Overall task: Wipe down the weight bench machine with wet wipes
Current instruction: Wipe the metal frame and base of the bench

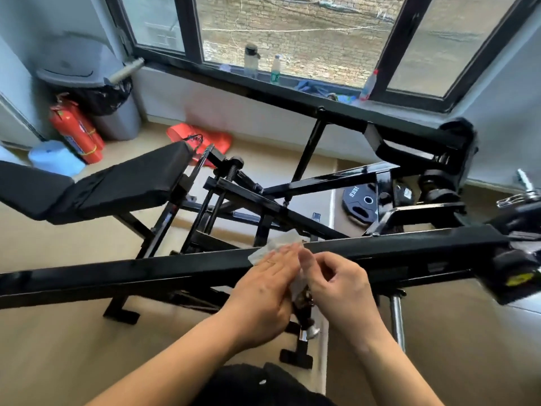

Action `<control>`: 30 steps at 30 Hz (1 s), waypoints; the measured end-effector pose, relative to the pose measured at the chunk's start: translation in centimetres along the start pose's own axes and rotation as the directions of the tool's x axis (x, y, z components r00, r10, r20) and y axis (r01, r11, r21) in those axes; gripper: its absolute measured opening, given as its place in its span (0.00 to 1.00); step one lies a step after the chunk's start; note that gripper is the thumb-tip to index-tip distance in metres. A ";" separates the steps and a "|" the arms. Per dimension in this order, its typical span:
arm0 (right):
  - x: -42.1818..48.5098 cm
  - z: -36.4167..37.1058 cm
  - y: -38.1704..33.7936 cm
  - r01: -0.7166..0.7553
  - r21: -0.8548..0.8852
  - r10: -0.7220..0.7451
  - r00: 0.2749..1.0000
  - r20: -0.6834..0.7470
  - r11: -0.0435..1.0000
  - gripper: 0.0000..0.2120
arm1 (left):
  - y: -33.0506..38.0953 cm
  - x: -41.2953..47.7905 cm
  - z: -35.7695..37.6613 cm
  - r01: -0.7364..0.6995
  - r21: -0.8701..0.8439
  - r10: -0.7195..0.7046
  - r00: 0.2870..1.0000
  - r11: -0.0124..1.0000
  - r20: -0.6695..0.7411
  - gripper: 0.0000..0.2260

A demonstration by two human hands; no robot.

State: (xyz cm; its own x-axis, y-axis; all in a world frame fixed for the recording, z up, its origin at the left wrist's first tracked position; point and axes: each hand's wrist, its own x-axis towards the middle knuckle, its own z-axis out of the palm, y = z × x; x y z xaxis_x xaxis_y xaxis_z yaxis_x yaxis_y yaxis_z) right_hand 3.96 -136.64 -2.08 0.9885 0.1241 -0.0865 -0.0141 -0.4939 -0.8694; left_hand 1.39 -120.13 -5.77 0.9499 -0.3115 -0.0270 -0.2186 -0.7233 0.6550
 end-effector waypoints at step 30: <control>2.0 -6.1 7.1 -0.052 0.351 0.267 0.756 -0.598 0.935 0.26 | 9.6 15.9 3.5 -0.224 -0.366 0.337 0.898 0.903 0.283 0.28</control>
State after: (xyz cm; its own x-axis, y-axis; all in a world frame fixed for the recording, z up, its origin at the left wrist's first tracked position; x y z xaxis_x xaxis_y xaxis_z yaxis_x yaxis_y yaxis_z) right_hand 6.75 -145.16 -5.41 0.8332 -0.5529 -0.0060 -0.1176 -0.1665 -0.9790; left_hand 13.63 -134.16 -2.54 0.7157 -0.6982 -0.0172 -0.3281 -0.3579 0.8742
